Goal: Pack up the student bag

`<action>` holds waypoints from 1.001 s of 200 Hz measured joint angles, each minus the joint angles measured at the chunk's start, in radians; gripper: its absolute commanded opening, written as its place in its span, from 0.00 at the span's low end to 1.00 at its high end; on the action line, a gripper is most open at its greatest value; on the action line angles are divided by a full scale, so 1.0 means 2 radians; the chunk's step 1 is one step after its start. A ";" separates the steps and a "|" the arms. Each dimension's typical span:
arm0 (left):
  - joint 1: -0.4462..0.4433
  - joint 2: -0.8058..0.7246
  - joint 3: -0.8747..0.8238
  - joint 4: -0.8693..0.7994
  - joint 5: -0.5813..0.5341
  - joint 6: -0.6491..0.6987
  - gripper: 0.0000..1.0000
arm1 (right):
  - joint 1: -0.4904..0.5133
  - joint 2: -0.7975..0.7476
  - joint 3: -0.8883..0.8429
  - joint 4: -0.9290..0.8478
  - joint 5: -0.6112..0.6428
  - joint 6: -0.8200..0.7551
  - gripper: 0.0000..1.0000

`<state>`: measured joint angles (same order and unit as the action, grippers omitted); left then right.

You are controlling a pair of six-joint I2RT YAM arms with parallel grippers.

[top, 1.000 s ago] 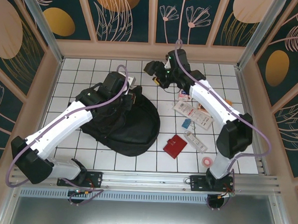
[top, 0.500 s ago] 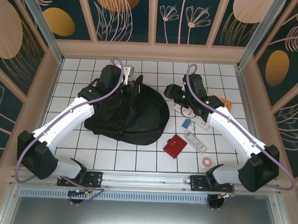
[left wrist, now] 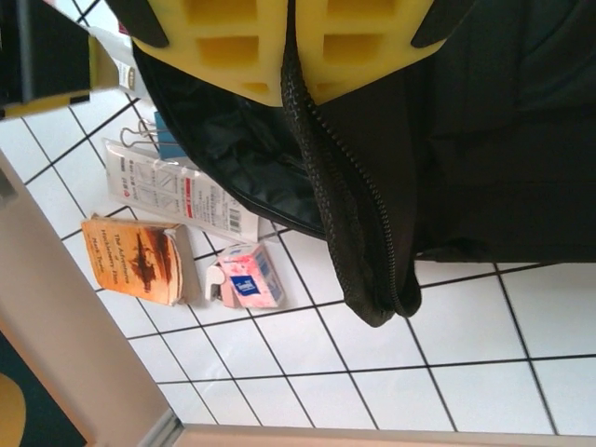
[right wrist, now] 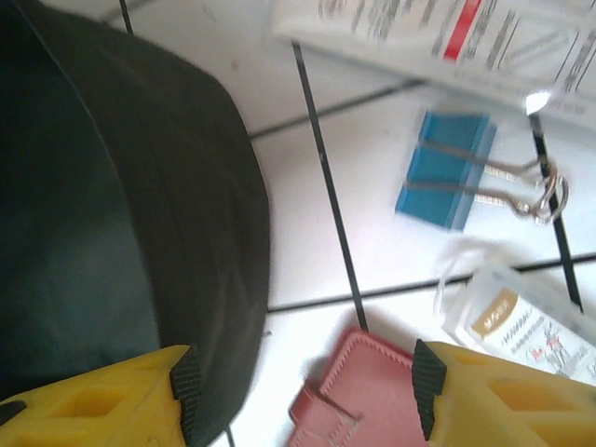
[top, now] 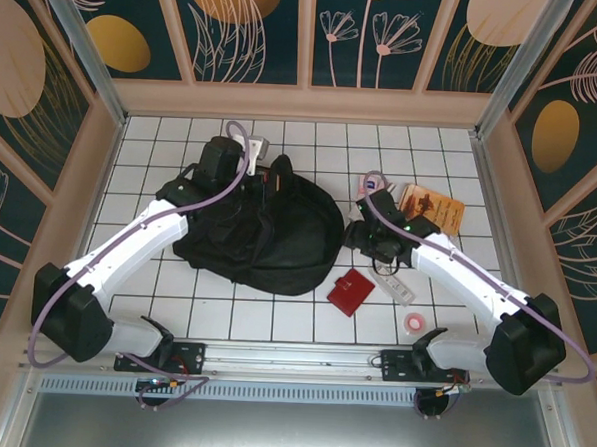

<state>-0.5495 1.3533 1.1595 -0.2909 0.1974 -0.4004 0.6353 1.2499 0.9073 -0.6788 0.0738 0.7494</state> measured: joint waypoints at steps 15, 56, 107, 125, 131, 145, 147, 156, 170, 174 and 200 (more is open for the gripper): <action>0.000 -0.014 -0.010 0.001 -0.008 0.000 0.00 | 0.010 -0.001 -0.020 -0.004 -0.011 0.016 0.68; 0.000 -0.046 -0.037 0.005 -0.027 -0.001 0.00 | 0.023 -0.030 -0.119 -0.003 -0.069 0.072 0.75; 0.000 -0.051 -0.043 0.014 -0.034 -0.002 0.00 | 0.002 -0.093 -0.220 0.069 -0.144 0.125 0.97; 0.000 -0.051 -0.045 0.018 -0.028 -0.005 0.00 | -0.026 -0.089 -0.228 0.080 -0.166 0.134 0.95; 0.000 -0.050 -0.045 0.020 -0.025 -0.006 0.00 | -0.032 -0.088 -0.231 0.082 -0.172 0.138 0.94; 0.000 -0.047 -0.047 0.027 -0.014 -0.008 0.00 | -0.042 -0.082 -0.233 0.086 -0.181 0.142 0.90; 0.000 -0.047 -0.047 0.027 -0.012 -0.008 0.00 | -0.042 -0.081 -0.233 0.086 -0.181 0.143 0.88; 0.000 -0.042 -0.047 0.030 -0.005 -0.010 0.00 | -0.044 -0.074 -0.233 0.084 -0.182 0.143 0.84; 0.000 -0.032 -0.047 0.036 0.007 -0.013 0.00 | -0.047 -0.057 -0.227 0.078 -0.181 0.142 0.77; 0.000 -0.030 -0.047 0.037 0.010 -0.014 0.00 | -0.049 -0.053 -0.224 0.074 -0.181 0.143 0.75; 0.000 -0.014 -0.048 0.050 0.031 -0.018 0.00 | -0.061 -0.022 -0.208 0.058 -0.188 0.139 0.72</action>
<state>-0.5499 1.3247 1.0630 -0.1902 0.2604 -0.4366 0.5133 1.2064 0.4919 -0.5629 -0.3019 1.0271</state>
